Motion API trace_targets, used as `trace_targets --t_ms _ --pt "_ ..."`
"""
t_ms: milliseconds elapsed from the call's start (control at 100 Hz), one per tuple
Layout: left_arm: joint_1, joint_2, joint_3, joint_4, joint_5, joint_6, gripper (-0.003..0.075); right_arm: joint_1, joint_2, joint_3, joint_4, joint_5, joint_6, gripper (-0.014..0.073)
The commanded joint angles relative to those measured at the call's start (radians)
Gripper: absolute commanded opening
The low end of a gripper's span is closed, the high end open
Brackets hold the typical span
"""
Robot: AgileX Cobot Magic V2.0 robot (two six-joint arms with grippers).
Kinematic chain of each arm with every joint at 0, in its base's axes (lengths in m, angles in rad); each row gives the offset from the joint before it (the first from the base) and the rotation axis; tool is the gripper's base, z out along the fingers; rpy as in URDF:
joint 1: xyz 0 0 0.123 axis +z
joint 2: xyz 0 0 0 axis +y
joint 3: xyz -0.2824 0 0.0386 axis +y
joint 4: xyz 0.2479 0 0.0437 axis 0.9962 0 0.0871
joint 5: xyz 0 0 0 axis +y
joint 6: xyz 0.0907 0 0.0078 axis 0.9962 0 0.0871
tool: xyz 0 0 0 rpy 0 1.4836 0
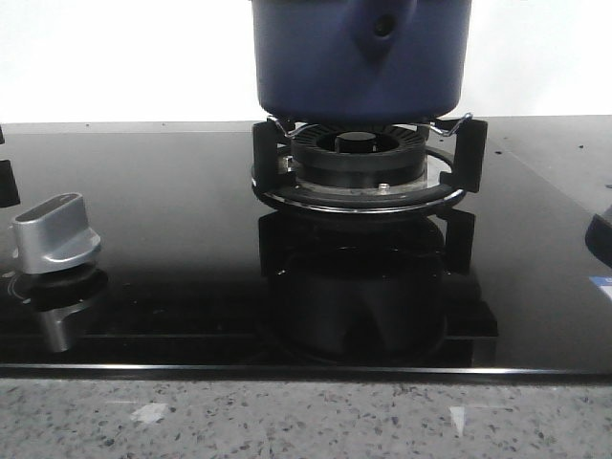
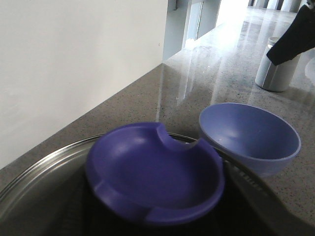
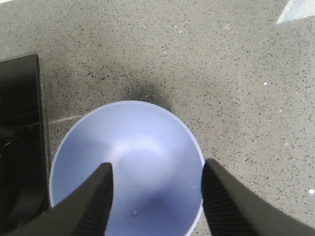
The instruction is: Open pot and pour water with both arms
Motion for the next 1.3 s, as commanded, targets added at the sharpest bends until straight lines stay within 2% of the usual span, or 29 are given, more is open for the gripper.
trace_targets --t_ms 0,290,360,510,600,830,1060,1150,1270,1290 --pt "-0.011 -0.053 -0.034 -0.070 0.035 0.007 0.0305 -0.006 -0.034 -0.032 0.017 -0.040 0.001 0.0363" --pt "-0.011 -0.053 -0.034 -0.063 0.035 0.007 0.0313 -0.006 -0.034 -0.032 0.017 -0.040 0.001 0.0363" --pt "-0.011 -0.053 -0.034 -0.055 0.028 0.007 0.0365 -0.006 -0.034 -0.032 0.017 -0.040 0.001 0.0363" --pt "-0.010 -0.055 -0.034 -0.051 0.030 0.007 0.0578 -0.006 -0.034 -0.032 0.017 -0.040 0.001 0.0363" --pt "0.007 -0.062 -0.034 -0.053 0.061 0.007 0.0620 -0.006 -0.034 -0.032 0.017 -0.040 0.001 0.0363" --pt "0.121 -0.160 -0.034 -0.095 0.172 0.000 0.0620 -0.006 -0.034 -0.032 0.025 -0.040 0.001 0.0363" --pt "0.285 -0.310 -0.034 -0.099 0.243 -0.027 0.0613 -0.006 -0.043 -0.032 0.173 -0.042 -0.010 0.0344" --pt "0.343 -0.365 -0.034 -0.090 0.240 -0.105 0.0547 -0.006 -0.063 -0.032 0.259 -0.046 -0.057 0.0257" --pt "0.425 -0.427 -0.034 -0.045 0.239 -0.203 0.0354 -0.004 -0.094 -0.032 0.418 -0.060 -0.133 0.0076" --pt "0.438 -0.433 -0.034 -0.033 0.239 -0.216 0.0315 -0.004 -0.103 -0.032 0.461 -0.064 -0.156 0.0025"
